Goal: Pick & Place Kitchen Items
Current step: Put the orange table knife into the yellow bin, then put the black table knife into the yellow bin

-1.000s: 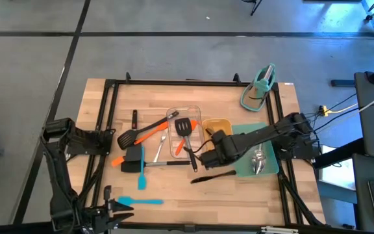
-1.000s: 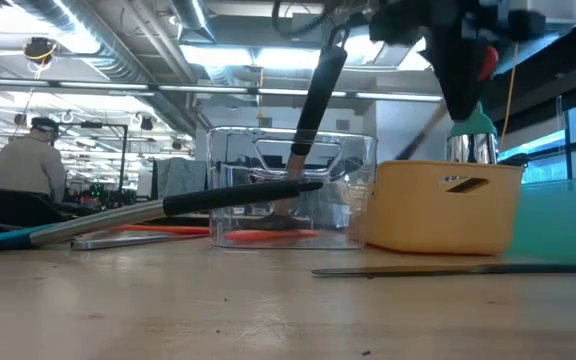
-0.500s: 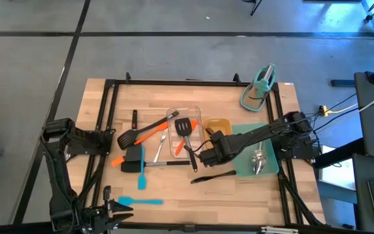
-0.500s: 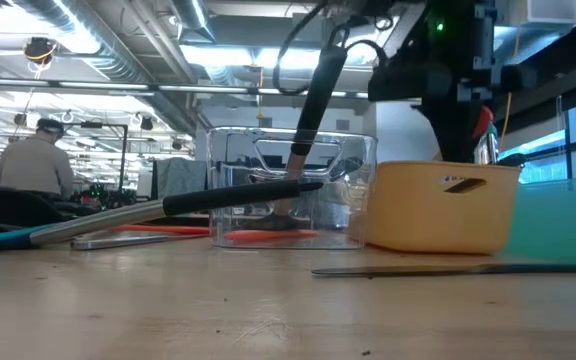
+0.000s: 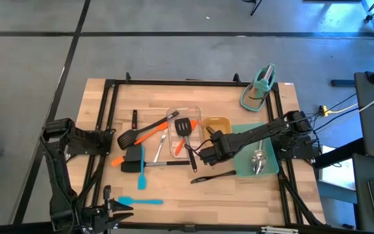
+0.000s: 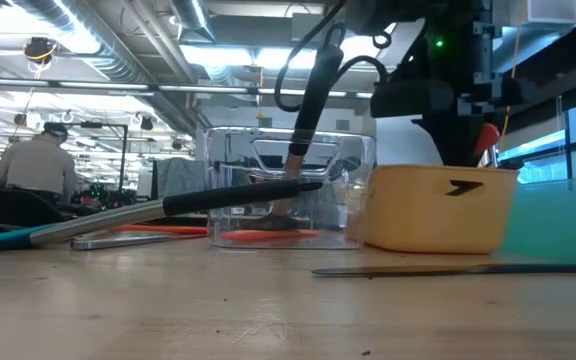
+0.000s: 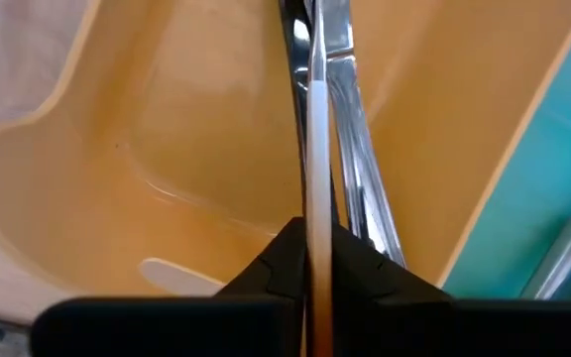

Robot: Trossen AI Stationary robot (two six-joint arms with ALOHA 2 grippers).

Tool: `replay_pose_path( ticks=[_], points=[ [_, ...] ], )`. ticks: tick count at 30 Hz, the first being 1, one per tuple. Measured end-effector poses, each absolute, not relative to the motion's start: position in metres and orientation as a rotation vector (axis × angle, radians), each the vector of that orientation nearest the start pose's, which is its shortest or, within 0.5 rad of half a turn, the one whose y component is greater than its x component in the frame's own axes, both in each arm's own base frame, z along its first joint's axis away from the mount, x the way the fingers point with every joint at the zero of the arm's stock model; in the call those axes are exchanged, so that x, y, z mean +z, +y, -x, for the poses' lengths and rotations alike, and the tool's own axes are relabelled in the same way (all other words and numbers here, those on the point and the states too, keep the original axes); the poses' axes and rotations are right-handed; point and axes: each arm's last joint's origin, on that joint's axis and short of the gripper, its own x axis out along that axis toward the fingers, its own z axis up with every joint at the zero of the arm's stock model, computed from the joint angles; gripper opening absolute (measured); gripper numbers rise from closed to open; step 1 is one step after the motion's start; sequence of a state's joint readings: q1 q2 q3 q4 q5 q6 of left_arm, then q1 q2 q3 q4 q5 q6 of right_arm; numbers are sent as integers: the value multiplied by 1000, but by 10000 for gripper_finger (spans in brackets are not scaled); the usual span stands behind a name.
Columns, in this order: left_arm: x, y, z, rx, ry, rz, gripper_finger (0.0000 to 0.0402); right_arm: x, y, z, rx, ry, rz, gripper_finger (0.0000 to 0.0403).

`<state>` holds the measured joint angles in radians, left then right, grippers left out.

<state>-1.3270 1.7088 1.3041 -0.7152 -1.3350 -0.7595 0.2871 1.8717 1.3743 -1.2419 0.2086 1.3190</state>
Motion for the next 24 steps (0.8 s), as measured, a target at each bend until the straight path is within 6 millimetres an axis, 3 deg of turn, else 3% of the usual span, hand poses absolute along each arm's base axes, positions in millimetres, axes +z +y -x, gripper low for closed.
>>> replay_pose_path(
  ticks=[6, 12, 19, 24],
  points=[
    [256, -319, -108, 106, 236, -324, 72, 196, 87, -315, -989, 1384, -564, 101],
    [256, -319, -108, 106, 237, -324, 72, 200, 87, -316, -952, 1411, -527, 136],
    [256, -319, -108, 106, 237, -324, 72, 230, 86, -326, -829, 1446, -483, 150],
    [256, -319, -108, 106, 237, -324, 72, 266, 90, -340, -704, 1373, -498, 150]
  ],
)
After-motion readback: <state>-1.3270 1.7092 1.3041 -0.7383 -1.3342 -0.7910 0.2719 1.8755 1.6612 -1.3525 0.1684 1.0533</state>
